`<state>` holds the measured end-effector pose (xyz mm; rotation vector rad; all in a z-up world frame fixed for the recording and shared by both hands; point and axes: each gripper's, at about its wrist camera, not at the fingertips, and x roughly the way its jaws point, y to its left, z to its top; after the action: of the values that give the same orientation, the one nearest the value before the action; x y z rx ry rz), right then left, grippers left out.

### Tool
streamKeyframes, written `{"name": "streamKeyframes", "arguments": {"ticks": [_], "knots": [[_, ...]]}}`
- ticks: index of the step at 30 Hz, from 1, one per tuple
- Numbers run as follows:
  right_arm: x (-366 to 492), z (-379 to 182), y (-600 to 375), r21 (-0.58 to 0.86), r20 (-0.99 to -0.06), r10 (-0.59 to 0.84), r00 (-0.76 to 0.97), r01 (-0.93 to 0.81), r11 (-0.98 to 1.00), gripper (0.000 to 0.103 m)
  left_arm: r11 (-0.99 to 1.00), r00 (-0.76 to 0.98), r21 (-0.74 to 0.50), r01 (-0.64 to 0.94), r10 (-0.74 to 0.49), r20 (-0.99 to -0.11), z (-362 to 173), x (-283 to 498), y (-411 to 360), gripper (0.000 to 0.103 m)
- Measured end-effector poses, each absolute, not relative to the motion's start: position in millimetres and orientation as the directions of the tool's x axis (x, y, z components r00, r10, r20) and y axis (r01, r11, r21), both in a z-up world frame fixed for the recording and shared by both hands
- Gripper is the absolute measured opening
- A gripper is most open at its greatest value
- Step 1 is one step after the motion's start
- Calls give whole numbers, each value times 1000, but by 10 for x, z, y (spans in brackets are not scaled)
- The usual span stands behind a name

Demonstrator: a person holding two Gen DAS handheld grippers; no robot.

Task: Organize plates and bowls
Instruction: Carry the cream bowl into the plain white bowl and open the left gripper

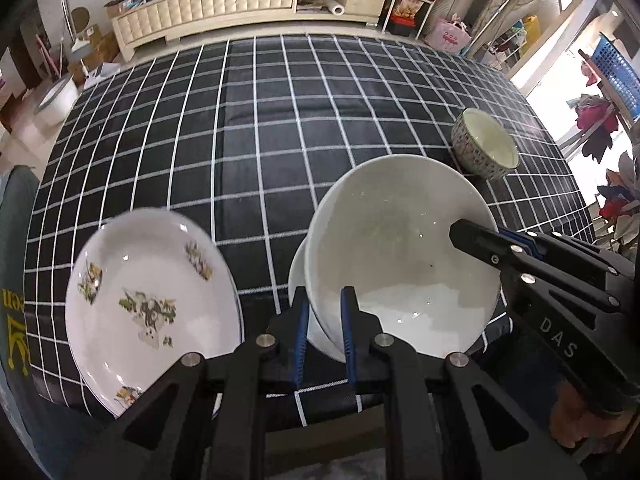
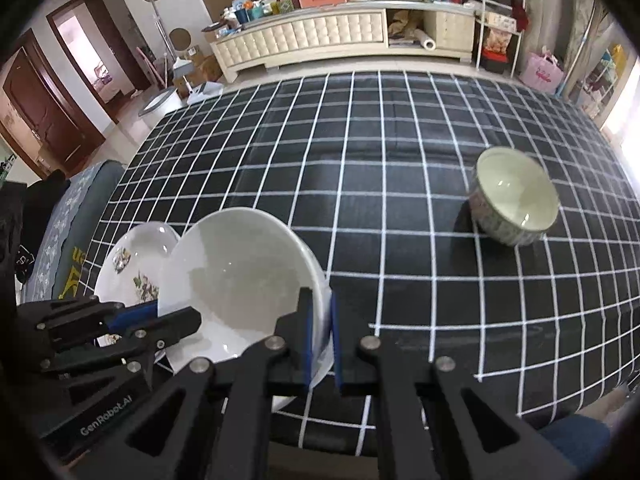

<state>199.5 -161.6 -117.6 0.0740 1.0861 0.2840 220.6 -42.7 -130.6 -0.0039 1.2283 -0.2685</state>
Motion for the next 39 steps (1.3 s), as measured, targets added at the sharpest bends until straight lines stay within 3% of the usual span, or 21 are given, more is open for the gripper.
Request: {"name": "streamKeyframes", "arguments": {"ticks": [13,32,39], "knots": [[1938,-1487,-1593,239,-888,283,362,-163,957,11,974,278,-120,193,-172,-945,-1513,2207,-430,14],[1948,-1502,-1585,232,-896,274,351,-157,960,14,974,296,-148,174,-195,-935,-1562,2209,-350,14],[1868,-1319,-1589,158,-887,216,408,-172,972,19,979,356,-102,178,-161,-920,-1435,2114,-275,22]]}}
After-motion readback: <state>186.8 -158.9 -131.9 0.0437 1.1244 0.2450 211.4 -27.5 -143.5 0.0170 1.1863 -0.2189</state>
